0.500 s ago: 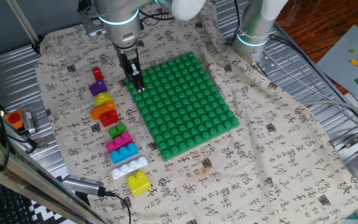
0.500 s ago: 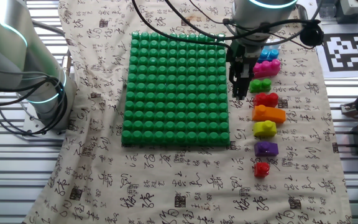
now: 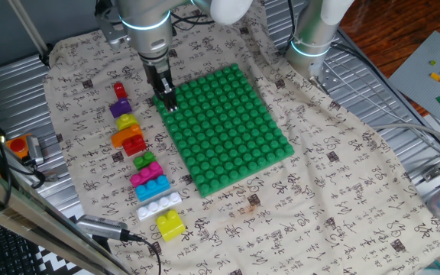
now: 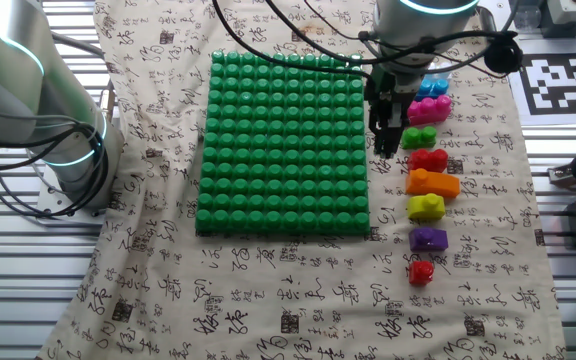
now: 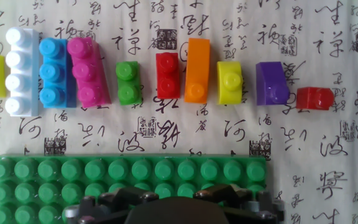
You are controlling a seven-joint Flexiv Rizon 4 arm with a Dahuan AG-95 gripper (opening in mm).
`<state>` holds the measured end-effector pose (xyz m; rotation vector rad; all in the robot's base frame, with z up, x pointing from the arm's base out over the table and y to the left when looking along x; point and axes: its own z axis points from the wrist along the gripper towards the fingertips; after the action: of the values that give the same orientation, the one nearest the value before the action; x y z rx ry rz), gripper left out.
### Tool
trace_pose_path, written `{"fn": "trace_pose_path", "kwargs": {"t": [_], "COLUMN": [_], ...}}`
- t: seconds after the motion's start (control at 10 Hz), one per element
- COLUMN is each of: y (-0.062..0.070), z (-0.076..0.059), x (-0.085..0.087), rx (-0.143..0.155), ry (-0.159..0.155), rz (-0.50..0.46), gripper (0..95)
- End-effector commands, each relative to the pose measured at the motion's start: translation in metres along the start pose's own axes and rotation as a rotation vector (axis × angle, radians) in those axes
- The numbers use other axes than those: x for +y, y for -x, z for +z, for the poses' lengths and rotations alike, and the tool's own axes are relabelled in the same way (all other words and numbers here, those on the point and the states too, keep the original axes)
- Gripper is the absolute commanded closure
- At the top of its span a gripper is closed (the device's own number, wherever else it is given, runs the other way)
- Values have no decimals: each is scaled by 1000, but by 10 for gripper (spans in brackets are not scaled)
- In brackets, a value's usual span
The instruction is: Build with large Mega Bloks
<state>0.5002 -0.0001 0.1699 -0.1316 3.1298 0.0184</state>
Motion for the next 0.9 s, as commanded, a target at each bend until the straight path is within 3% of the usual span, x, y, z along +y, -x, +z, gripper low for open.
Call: {"fn": "trace_pose_path", "kwargs": {"t": [0.1, 0.9], "y": [0, 0], "z": [0, 0], "x": [0, 0], "rx": [-6, -4], "ry": [10, 4], "rz": [-70, -35], "gripper": [950, 950]}}
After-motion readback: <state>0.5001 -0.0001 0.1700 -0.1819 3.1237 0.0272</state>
